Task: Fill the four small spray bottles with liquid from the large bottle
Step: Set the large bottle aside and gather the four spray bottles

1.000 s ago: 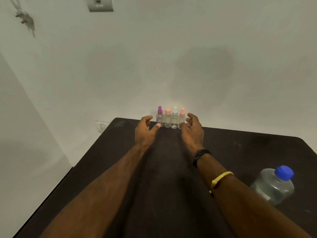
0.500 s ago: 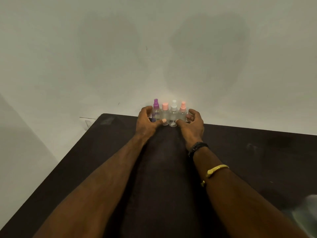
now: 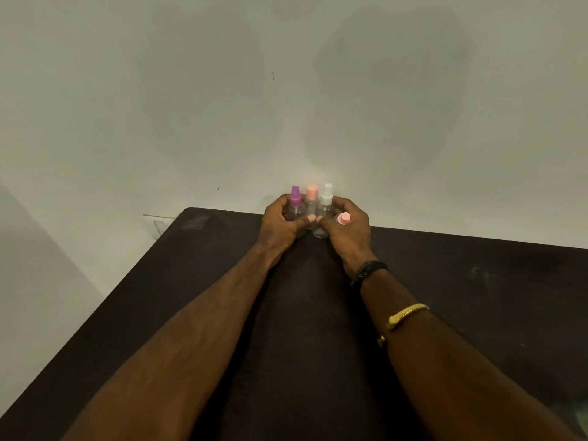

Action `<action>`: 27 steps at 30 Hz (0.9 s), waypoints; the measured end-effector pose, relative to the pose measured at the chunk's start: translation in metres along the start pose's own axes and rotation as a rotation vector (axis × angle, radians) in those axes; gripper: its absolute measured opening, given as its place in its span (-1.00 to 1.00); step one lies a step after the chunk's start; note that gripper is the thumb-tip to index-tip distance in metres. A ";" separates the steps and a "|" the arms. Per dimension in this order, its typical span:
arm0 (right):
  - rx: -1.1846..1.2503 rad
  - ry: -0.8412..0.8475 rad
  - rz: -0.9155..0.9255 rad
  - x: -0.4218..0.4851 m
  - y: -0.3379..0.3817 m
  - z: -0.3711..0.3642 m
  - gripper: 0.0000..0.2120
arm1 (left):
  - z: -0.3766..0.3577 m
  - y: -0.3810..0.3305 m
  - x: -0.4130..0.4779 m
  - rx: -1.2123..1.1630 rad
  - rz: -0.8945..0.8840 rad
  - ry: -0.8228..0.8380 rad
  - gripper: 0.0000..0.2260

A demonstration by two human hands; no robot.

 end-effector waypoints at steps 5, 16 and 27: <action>0.025 0.051 -0.013 -0.004 0.001 0.001 -0.62 | 0.003 -0.001 -0.004 0.002 0.036 -0.007 -0.62; -0.048 0.032 0.017 -0.066 0.036 0.029 -0.65 | 0.014 -0.056 -0.063 0.090 -0.004 0.026 -0.66; -0.181 0.007 0.058 -0.167 0.072 0.074 -0.55 | 0.016 -0.123 -0.161 0.129 -0.004 0.026 -0.72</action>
Point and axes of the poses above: each hand's wrist, its own x-axis towards the middle knuckle, its own z-axis out of the back of the hand, y = z × x, the point moved 4 cm from there along x, towards the middle knuckle, and after that the axes turned 6 degrees about -z, right-handed, at the moved point
